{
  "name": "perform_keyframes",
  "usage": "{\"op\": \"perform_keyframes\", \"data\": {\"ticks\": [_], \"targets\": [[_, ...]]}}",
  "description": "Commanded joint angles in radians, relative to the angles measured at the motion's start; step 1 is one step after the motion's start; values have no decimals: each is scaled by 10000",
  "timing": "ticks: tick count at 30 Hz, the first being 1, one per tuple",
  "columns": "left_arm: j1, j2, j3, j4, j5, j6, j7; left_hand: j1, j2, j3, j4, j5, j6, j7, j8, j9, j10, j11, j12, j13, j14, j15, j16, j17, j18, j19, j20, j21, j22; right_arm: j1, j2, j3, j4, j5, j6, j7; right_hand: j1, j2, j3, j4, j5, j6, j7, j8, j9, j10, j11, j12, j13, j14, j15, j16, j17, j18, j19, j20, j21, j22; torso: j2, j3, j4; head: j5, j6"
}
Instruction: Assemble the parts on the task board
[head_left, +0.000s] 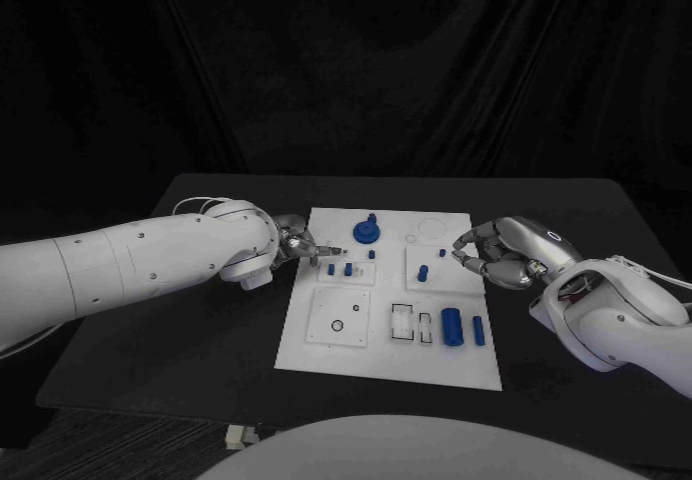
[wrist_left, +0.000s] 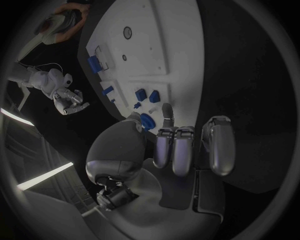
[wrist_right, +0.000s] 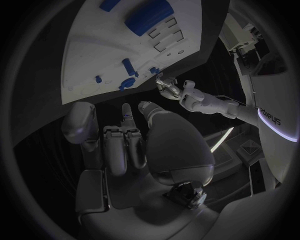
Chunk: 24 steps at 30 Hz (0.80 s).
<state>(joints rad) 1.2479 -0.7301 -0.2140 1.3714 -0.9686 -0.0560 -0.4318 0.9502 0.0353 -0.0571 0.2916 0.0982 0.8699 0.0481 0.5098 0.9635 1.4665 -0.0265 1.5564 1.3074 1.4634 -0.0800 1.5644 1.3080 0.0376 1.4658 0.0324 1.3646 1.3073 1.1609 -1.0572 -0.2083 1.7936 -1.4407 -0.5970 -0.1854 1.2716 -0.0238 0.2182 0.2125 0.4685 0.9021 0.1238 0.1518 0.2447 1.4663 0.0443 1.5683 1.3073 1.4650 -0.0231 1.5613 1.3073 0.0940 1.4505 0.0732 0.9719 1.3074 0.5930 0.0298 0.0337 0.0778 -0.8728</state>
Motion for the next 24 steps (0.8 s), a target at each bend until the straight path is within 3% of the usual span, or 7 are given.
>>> {"op": "perform_keyframes", "data": {"ticks": [1,8,9,10,13,18,24], "targets": [[206,-144,18,234,-651,-1645,1361,31,159,-312,-2,-129,-31,-89,263,186,1043,-49,144,2634,1074,-45,64,2628,-14,423,-43,373,2164,-20,-71,6,48,-35,-11,-147,82,18,-3,-44,47,55,23,-40,-15,1045,-16,25,2635,965,-64,-39,2183,91,-48,-2,-68,1248,-4,1,-3,5,2],[679,-93,19,96,-2018,-2923,4665,1939,225,-309,-369,1295,-613,6,107,82,697,73,-346,2335,1074,62,64,2628,19,284,2,212,2113,-10,-218,8,159,-35,-244,-39,90,12,3,-53,67,56,26,-43,-17,1045,-16,25,2635,967,-65,-36,2194,87,-42,-3,-44,1254,1,5,-7,48,2],[700,-57,19,48,-2218,-2984,5047,2661,129,-178,-523,1757,-639,58,-141,-225,-430,197,-1915,1412,1066,142,52,2611,73,126,29,-42,2044,-9,-234,8,178,-35,-276,-10,84,13,3,-49,75,63,27,-42,-16,1045,-16,25,2635,971,-65,-31,2210,83,-35,-4,-20,1260,-5,7,-2,42,2],[726,18,18,-42,-2546,-3082,5642,3970,65,350,-621,1089,-663,279,-957,-1197,-3655,278,-7504,-2116,904,251,-233,2225,84,67,68,-82,2033,-8,-258,8,211,-35,-342,47,73,17,5,-40,86,80,24,-37,-15,1045,-19,25,2635,973,-66,-28,2221,77,-23,-6,18,1269,-8,3,7,32,2],[730,245,17,-312,-3547,-3257,6782,5404,-689,1159,-57,787,-461,513,-2609,-3171,-5242,741,-11862,-5798,833,756,-333,2088,90,-119,422,-312,1968,-6,-301,9,282,-35,-489,211,34,25,6,-10,105,138,9,-19,-9,1045,-32,25,2635,979,-76,-20,2245,67,4,-12,84,1286,6,5,-16,-6,2],[485,735,15,-1005,-6256,-3867,7745,5901,-1661,2249,-52,269,-276,73,-4232,-5310,-6764,497,-13691,-8428,760,256,-482,1862,291,-382,254,-988,1756,-7,-310,9,286,-35,-616,490,-109,29,-19,111,58,217,-29,-20,-15,1045,-73,25,2635,961,-111,-47,2143,55,55,-40,174,1307,12,-5,-12,-14,2],[156,1320,16,-1720,-8273,-4343,8008,6223,-2142,3061,-221,-20,61,-804,-4464,-6468,-6777,-252,-13897,-9973,832,-250,-474,1875,257,-200,-219,-959,1773,-9,-316,8,298,-35,-621,650,-326,46,-105,325,-404,250,-49,-57,-36,1045,-93,25,2635,959,-130,-49,2128,55,69,-60,158,1302,26,0,-4,-35,2]]}}
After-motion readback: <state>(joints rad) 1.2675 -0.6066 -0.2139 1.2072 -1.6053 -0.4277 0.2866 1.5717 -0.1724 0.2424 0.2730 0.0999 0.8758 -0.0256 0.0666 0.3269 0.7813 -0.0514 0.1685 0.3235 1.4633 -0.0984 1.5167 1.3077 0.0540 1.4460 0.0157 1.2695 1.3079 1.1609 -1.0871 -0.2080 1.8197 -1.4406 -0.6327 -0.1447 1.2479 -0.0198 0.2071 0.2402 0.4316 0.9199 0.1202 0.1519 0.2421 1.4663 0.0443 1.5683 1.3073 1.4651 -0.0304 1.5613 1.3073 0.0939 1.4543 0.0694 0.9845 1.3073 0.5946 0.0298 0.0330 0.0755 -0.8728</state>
